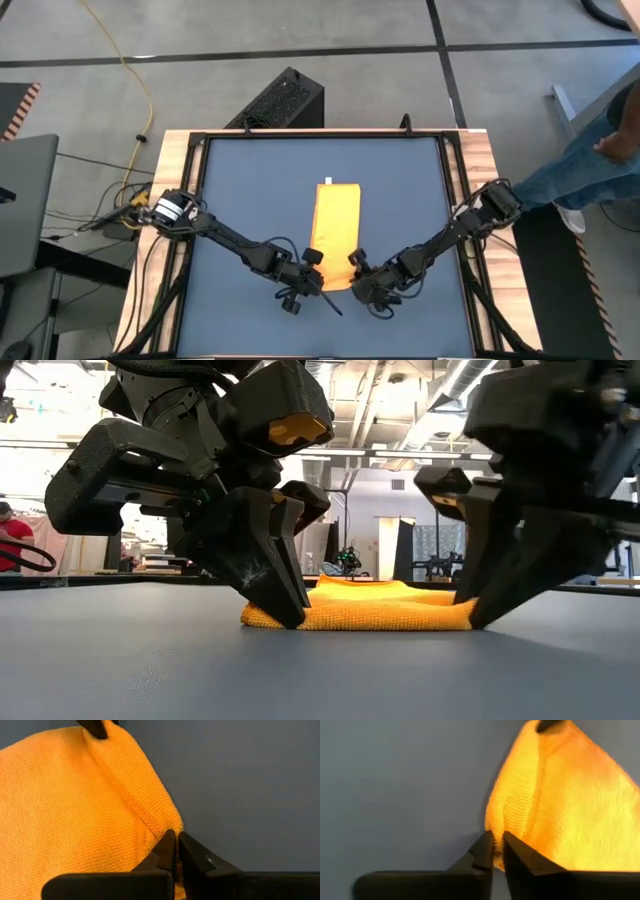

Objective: Roll towel into tight, uniform cylinder
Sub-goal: Roll the orange towel

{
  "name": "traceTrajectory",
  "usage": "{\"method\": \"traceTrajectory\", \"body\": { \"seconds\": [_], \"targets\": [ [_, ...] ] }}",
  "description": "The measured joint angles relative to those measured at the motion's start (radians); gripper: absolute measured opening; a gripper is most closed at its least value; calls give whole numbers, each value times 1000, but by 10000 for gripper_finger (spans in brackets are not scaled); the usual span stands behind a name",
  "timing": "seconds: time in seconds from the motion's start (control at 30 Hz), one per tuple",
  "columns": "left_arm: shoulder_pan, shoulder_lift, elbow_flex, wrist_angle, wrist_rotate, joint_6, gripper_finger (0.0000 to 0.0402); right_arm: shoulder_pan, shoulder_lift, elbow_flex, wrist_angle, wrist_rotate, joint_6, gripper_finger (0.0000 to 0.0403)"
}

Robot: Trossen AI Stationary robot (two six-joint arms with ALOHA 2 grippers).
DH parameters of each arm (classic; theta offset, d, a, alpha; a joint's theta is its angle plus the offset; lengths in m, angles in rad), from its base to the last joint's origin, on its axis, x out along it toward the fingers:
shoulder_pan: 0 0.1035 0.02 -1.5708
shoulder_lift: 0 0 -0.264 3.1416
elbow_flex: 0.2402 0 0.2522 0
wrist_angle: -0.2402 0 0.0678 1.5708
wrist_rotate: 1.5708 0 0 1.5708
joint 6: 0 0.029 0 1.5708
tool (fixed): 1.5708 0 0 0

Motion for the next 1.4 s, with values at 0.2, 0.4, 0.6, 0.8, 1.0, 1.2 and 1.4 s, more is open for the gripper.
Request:
{"method": "traceTrajectory", "body": {
  "seconds": [0.2, 0.4, 0.6, 0.8, 1.0, 1.2, 1.4],
  "targets": [
    [0, 0, 0, 0, 1, 11, 0, 17, 0, 1, -20, -16, 188, 14],
    [8, 0, 0, 1, 42, 12, 0, 63, 0, 0, 18, -35, 404, 18],
    [20, 0, 0, 7, 128, -6, 0, 67, 1, -1, 51, -38, 609, 15],
    [29, 0, 0, 8, 331, -79, 13, 67, 1, -1, 112, -46, 727, 15],
    [58, -11, -1, 2, 410, -87, 42, 67, 1, -1, 151, -72, 838, 16],
    [99, -58, -2, -29, 439, -67, 65, 73, 1, -45, 185, -91, 1016, 16],
    [107, -105, -2, -5, 445, 18, 67, 77, 1, -104, 288, -88, 1082, 16]
  ]
}}
